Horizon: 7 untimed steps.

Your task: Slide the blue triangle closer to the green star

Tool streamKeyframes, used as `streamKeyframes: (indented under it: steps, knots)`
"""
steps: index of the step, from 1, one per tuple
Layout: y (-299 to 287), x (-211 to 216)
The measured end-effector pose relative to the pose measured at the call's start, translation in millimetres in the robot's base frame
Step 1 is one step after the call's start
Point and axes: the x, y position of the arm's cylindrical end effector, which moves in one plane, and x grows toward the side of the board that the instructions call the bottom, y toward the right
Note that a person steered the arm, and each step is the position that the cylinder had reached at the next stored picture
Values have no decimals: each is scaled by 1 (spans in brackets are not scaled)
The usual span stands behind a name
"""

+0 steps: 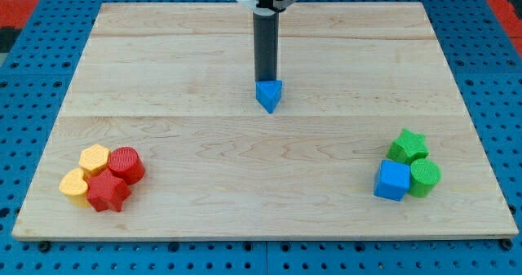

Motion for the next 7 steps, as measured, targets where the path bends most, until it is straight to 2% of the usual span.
streamKeyframes:
  steps: [3, 5, 7]
  knots:
    - [4, 70]
    - [-23, 83]
    - [22, 109]
